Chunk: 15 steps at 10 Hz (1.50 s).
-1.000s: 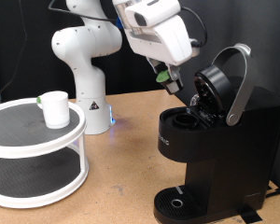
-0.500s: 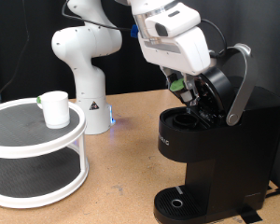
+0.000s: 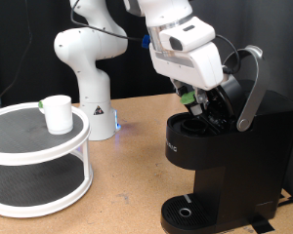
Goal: Make a cup of coffee with the keurig machine
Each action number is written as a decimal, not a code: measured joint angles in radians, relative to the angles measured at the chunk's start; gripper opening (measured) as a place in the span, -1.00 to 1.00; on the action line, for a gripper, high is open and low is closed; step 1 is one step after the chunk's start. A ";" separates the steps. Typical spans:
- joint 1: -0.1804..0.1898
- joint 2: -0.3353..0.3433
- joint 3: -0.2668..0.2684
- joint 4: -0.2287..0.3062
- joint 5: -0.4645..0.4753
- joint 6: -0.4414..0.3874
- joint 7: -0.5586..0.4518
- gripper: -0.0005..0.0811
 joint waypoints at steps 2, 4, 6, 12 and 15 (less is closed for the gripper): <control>0.000 0.009 0.002 -0.011 -0.002 0.015 0.000 0.18; 0.000 0.021 0.003 -0.018 -0.009 0.033 0.000 0.18; 0.000 0.030 0.003 -0.022 -0.017 0.044 0.001 0.18; 0.000 0.068 0.009 -0.022 -0.020 0.075 0.001 0.18; 0.000 0.072 0.014 -0.022 -0.025 0.080 0.002 0.18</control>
